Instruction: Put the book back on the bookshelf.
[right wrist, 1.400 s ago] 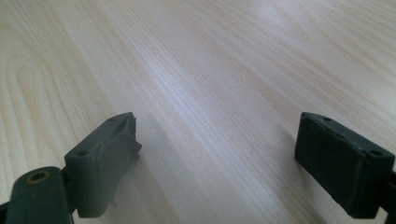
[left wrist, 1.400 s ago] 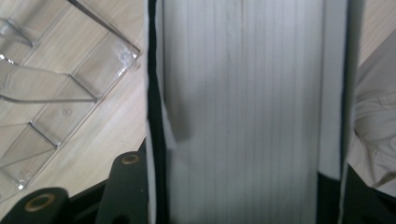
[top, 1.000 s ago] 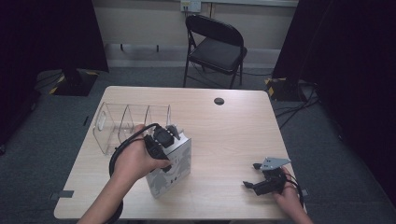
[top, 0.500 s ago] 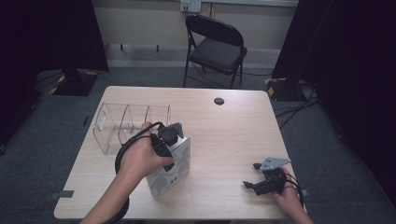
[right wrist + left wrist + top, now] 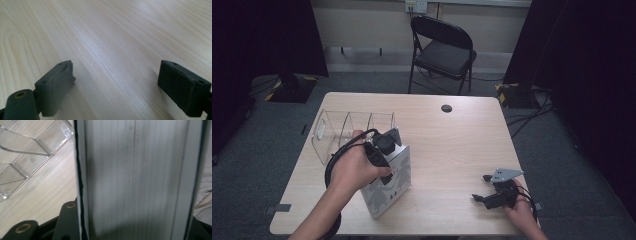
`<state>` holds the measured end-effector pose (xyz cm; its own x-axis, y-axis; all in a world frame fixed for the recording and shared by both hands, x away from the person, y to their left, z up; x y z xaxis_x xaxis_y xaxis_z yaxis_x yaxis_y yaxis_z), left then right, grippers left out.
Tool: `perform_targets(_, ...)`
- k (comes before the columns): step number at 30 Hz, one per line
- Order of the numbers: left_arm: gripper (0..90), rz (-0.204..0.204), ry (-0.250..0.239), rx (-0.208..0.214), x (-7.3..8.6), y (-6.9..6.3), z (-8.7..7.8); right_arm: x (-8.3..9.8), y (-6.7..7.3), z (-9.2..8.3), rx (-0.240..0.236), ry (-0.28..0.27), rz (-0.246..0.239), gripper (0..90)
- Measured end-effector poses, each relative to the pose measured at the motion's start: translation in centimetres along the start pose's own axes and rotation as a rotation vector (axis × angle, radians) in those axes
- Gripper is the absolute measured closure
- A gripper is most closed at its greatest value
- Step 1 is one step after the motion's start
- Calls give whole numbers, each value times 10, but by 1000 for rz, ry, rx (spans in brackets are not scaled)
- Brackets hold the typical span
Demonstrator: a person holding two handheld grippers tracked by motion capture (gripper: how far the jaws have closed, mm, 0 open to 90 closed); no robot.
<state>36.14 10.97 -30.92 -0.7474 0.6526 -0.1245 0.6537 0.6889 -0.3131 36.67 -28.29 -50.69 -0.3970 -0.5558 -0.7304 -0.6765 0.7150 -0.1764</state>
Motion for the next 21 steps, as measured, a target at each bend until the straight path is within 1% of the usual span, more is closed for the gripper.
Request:
perform_targets(2,527,-14,-13,-7,4,2,-3,0,0,0,0,0,0,122)
perform_targets(3,527,-11,-13,-11,6,3,-4,0,0,0,0,0,0,122)
perform_targets(5,527,-25,-14,-13,9,6,-7,0,0,0,0,0,0,122)
perform_targets(7,527,-25,-12,-8,13,8,-8,0,0,0,0,0,1,122)
perform_targets(9,527,-34,-10,-3,15,10,-9,0,0,0,0,0,1,122)
perform_targets(10,527,-31,-11,-12,17,10,-10,0,0,0,0,0,1,122)
perform_targets(13,527,-37,-20,-6,21,12,-11,0,0,0,0,0,1,122)
perform_targets(14,527,-37,-18,-16,22,13,-13,0,0,0,0,0,1,122)
perform_targets(16,527,-42,-24,-17,24,14,-14,0,0,0,0,0,0,122)
perform_targets(17,527,-44,-25,-6,25,15,-14,0,0,0,0,0,0,122)
perform_targets(21,527,-56,-31,-10,29,18,-17,0,0,0,0,0,1,122)
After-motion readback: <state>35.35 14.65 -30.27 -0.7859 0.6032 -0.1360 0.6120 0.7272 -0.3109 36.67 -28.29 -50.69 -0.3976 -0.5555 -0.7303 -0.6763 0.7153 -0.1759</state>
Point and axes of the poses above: each handheld gripper's, and its own axes: z roughly forward along the jaws, x roughly out of its underside, y roughly to its left, the point moved 1 cm from there along z, roughly forward along the jaws, and after that the axes turned 15 degrees about x, right-handed, at the moved point
